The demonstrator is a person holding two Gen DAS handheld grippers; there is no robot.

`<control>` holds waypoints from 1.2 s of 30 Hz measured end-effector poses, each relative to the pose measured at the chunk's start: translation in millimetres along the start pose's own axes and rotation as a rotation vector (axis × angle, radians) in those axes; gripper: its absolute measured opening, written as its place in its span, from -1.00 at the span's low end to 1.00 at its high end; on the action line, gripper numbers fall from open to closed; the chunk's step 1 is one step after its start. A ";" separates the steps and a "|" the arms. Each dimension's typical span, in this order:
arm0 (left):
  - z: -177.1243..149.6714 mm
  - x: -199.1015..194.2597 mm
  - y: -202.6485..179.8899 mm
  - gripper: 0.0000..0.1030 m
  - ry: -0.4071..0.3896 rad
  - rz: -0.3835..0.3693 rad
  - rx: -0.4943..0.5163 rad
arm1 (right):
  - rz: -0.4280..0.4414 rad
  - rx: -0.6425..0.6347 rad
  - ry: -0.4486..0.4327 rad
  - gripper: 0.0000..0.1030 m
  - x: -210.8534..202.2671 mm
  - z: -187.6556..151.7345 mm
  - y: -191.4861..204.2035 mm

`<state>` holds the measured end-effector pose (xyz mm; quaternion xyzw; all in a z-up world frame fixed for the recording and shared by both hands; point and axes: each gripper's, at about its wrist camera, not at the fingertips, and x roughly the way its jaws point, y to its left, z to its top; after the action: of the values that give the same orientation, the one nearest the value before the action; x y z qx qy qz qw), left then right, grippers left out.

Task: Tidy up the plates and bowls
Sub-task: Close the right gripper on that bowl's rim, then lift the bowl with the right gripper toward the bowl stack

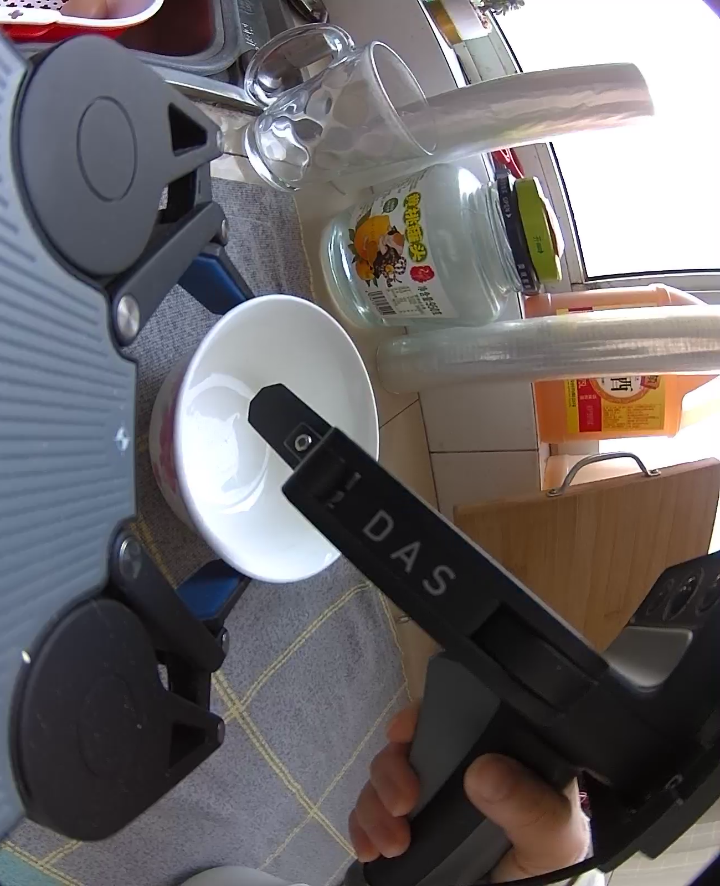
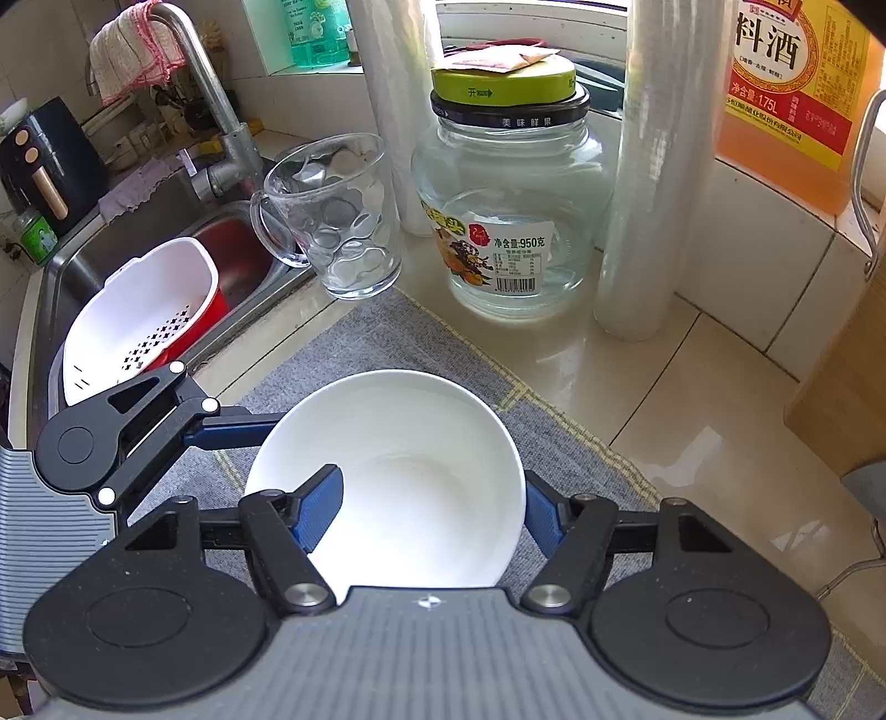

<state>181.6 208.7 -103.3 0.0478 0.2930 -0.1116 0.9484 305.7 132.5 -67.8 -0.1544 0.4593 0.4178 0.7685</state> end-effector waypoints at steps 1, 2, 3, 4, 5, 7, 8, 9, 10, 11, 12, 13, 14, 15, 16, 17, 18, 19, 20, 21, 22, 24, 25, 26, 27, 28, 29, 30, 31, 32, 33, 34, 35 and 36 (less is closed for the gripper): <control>0.2 -0.3 -0.1 0.83 0.002 0.000 0.000 | 0.003 0.005 -0.001 0.44 -0.7 -0.2 0.1; 0.3 -0.6 -0.2 0.83 0.005 -0.002 0.000 | 0.006 0.007 -0.002 0.44 -1.3 -0.2 0.0; 0.5 -1.2 -0.4 0.83 0.008 -0.003 -0.001 | 0.009 0.009 0.000 0.44 -2.0 -0.5 0.2; 0.7 -2.2 -0.8 0.83 0.010 -0.004 -0.001 | 0.011 0.008 0.000 0.44 -3.0 -0.9 0.7; 0.9 -3.4 -1.6 0.83 0.010 -0.004 0.000 | 0.012 0.006 -0.001 0.44 -4.2 -1.4 1.4; 1.6 -6.4 -3.9 0.83 0.013 -0.003 0.006 | 0.015 0.008 -0.001 0.44 -6.8 -2.7 2.4; 2.0 -8.0 -5.1 0.83 0.015 -0.003 0.007 | 0.017 0.011 -0.001 0.44 -8.3 -3.6 2.9; 2.4 -10.0 -6.6 0.83 0.017 -0.004 0.009 | 0.019 0.014 -0.001 0.44 -10.0 -4.5 3.6; 2.8 -11.7 -8.0 0.83 0.018 -0.005 0.012 | 0.022 0.017 -0.001 0.44 -11.6 -5.4 3.8; 3.3 -14.2 -9.7 0.83 0.018 -0.005 0.016 | 0.026 0.020 -0.002 0.44 -13.8 -6.6 4.1; 3.6 -16.0 -11.3 0.83 0.019 -0.007 0.019 | 0.030 0.025 -0.003 0.44 -16.2 -7.9 4.3; 3.9 -17.8 -12.9 0.83 0.021 -0.008 0.022 | 0.034 0.028 -0.003 0.44 -18.6 -9.4 4.7; 4.1 -20.3 -15.1 0.83 0.022 -0.011 0.025 | 0.037 0.032 -0.003 0.44 -21.5 -11.3 5.3; 4.3 -22.5 -17.0 0.83 0.023 -0.012 0.027 | 0.038 0.035 -0.005 0.44 -24.3 -13.3 6.2; 4.6 -24.9 -19.1 0.83 0.024 -0.015 0.029 | 0.040 0.036 -0.006 0.44 -27.3 -15.5 7.0; 4.7 -27.2 -21.0 0.83 0.023 -0.019 0.030 | 0.040 0.036 -0.006 0.44 -30.1 -17.6 8.0; 4.9 -29.6 -23.0 0.83 0.023 -0.022 0.030 | 0.041 0.037 -0.008 0.44 -33.2 -19.6 8.9; 5.2 -31.7 -24.7 0.83 0.024 -0.024 0.030 | 0.043 0.039 -0.011 0.44 -36.7 -21.9 9.9; 5.7 -34.8 -27.4 0.83 0.025 -0.026 0.031 | 0.046 0.040 -0.013 0.44 -40.0 -23.9 10.6; 5.9 -37.2 -29.7 0.83 0.026 -0.027 0.033 | 0.048 0.043 -0.016 0.44 -43.5 -26.1 11.3; 6.2 -39.9 -32.5 0.83 0.027 -0.028 0.036 | 0.050 0.047 -0.019 0.44 -47.0 -28.6 12.1; 6.7 -45.2 -38.4 0.83 0.030 -0.029 0.043 | 0.049 0.045 -0.022 0.44 -53.3 -33.4 14.3; 6.8 -47.7 -41.1 0.83 0.030 -0.032 0.046 | 0.049 0.045 -0.023 0.44 -56.1 -36.0 15.3; 6.9 -50.5 -43.7 0.83 0.029 -0.035 0.048 | 0.048 0.047 -0.025 0.44 -59.0 -38.6 15.8; 6.9 -52.8 -46.0 0.83 0.028 -0.039 0.046 | 0.048 0.048 -0.026 0.44 -61.8 -41.3 16.2; 6.8 -54.7 -48.3 0.83 0.028 -0.043 0.045 | 0.048 0.049 -0.027 0.44 -64.7 -44.0 16.8; 6.8 -57.1 -51.4 0.83 0.029 -0.046 0.045 | 0.047 0.050 -0.027 0.44 -67.3 -46.4 17.4; 6.7 -59.1 -54.6 0.83 0.030 -0.048 0.046 | 0.046 0.051 -0.025 0.44 -70.2 -49.1 18.1; 6.4 -61.3 -58.0 0.83 0.032 -0.050 0.046 | 0.045 0.051 -0.026 0.44 -73.1 -52.1 18.8; 6.4 -62.9 -60.8 0.83 0.035 -0.052 0.047 | 0.045 0.052 -0.028 0.44 -76.2 -55.2 19.5; 6.4 -64.4 -63.5 0.83 0.037 -0.056 0.048 | 0.044 0.052 -0.028 0.44 -79.3 -58.3 20.0; 6.5 -66.4 -66.1 0.83 0.039 -0.059 0.047 | 0.044 0.052 -0.029 0.44 -82.1 -60.8 20.5; 6.7 -68.9 -69.4 0.83 0.038 -0.063 0.048 | 0.043 0.054 -0.031 0.44 -85.2 -63.6 20.7; 7.2 -71.0 -72.4 0.83 0.039 -0.067 0.049 | 0.042 0.053 -0.031 0.44 -88.8 -66.5 21.0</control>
<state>111.2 150.4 -59.0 0.0637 0.3100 -0.1494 0.9368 230.5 59.4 -25.8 -0.1178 0.4615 0.4239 0.7703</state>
